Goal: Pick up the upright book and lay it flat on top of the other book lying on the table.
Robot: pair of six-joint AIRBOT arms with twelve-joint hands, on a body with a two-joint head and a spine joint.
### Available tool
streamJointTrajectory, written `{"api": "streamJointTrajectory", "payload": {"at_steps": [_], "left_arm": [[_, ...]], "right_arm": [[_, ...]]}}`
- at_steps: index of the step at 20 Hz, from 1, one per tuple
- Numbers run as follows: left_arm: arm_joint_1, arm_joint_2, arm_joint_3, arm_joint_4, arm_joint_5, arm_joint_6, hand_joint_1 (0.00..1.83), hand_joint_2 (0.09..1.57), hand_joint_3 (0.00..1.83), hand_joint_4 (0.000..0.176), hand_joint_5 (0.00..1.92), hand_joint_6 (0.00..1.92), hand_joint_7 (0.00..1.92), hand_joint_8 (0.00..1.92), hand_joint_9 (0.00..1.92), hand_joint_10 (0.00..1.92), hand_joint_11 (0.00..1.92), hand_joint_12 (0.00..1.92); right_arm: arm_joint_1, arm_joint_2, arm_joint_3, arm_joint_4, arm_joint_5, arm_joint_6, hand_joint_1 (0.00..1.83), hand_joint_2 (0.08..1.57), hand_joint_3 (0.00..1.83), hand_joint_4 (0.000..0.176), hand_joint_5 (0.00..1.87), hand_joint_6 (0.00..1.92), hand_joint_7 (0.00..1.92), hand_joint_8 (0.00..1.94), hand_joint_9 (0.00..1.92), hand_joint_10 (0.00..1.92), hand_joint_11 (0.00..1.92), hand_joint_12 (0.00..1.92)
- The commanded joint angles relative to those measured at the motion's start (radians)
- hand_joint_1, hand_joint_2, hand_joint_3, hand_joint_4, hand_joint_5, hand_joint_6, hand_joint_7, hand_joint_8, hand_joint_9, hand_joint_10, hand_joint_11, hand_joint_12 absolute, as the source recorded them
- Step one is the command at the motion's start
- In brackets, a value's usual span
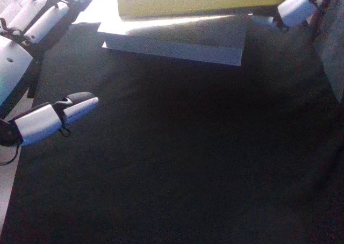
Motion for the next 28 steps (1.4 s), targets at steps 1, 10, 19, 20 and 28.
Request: {"api": "streamJointTrajectory", "payload": {"at_steps": [1, 10, 19, 20, 28], "left_arm": [[-0.006, 0.000, 0.001, 0.017, -0.121, -0.003, 0.71, 1.10, 0.00, 0.136, 0.01, 0.00, 0.00, 0.00, 0.00, 0.00, 0.00, 0.00], [-0.001, 0.000, -0.001, 0.012, -0.125, -0.003, 0.71, 1.10, 0.00, 0.126, 0.00, 0.00, 0.00, 0.00, 0.00, 0.00, 0.00, 0.00], [0.009, 0.001, -0.004, 0.002, -0.134, -0.003, 0.69, 1.11, 0.00, 0.133, 0.00, 0.00, 0.00, 0.00, 0.00, 0.00, 0.00, 0.00], [0.009, 0.001, -0.004, 0.001, -0.134, -0.003, 0.69, 1.11, 0.00, 0.133, 0.00, 0.00, 0.00, 0.00, 0.00, 0.00, 0.00, 0.00], [0.015, 0.002, -0.006, -0.005, -0.138, -0.003, 0.68, 1.12, 0.00, 0.131, 0.00, 0.00, 0.00, 0.00, 0.00, 0.00, 0.00, 0.00]], "right_arm": [[-0.020, -0.002, -0.006, 0.002, -0.053, 0.012, 1.05, 0.73, 1.14, 0.000, 0.83, 1.72, 1.18, 1.84, 1.25, 1.90, 1.26, 1.92], [-0.065, 0.033, -0.065, 0.001, -0.020, 0.012, 0.74, 1.22, 0.15, 0.000, 0.24, 1.09, 0.42, 1.02, 0.43, 1.38, 0.25, 1.92], [-0.142, 0.086, -0.129, -0.002, 0.025, 0.048, 0.27, 1.35, 0.04, 0.000, 0.00, 0.13, 0.05, 0.04, 0.00, 0.39, 0.00, 1.41], [-0.147, 0.090, -0.131, -0.002, 0.035, 0.058, 0.27, 1.35, 0.04, 0.000, 0.00, 0.13, 0.05, 0.04, 0.00, 0.39, 0.00, 1.41], [-0.209, 0.137, -0.167, -0.002, 0.102, 0.157, 0.00, 1.37, 0.01, 0.047, 0.00, 0.00, 0.00, 0.00, 0.00, 0.00, 0.00, 0.00]]}}
